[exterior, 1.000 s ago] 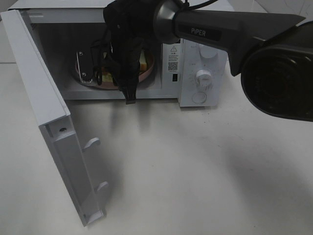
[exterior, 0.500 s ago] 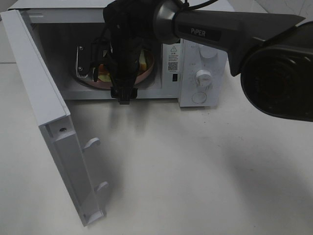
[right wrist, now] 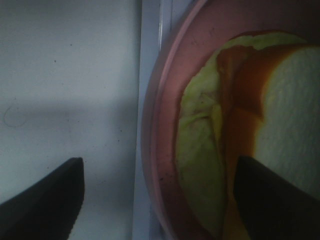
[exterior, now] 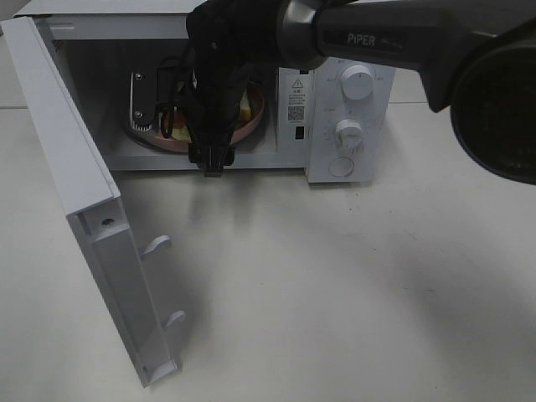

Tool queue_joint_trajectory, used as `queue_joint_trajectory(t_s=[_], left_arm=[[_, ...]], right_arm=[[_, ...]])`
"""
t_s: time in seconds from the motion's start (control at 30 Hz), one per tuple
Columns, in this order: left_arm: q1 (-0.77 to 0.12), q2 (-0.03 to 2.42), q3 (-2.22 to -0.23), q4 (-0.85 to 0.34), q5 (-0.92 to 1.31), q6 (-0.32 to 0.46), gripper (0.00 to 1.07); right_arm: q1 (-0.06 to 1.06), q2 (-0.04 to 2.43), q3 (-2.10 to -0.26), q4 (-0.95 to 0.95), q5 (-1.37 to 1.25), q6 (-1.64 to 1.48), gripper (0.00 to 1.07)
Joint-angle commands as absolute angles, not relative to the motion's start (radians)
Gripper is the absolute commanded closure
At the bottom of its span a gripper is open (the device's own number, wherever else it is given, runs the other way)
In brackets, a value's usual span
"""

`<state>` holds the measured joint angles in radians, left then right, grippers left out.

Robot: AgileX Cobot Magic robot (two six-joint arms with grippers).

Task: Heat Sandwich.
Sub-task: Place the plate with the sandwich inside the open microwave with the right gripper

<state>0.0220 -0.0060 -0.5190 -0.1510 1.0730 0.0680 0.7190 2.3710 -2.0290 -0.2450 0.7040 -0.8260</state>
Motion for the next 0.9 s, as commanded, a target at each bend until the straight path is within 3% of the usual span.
queue_joint_trajectory(t_s=[0.03, 0.5, 0.9], left_arm=[[0.015, -0.028, -0.516, -0.152, 1.071, 0.062, 0.09], [0.015, -0.028, -0.516, -0.152, 1.071, 0.062, 0.09], [0.015, -0.028, -0.516, -0.152, 1.071, 0.062, 0.09]], right_arm=[[0.723, 2.323, -1.953, -0.263, 0.639, -0.817, 0.3], [0.735, 2.116, -1.57, -0.297, 0.286, -0.817, 0.31], [0.735, 1.954, -1.339, -0.297, 0.266, -0.817, 0.31]])
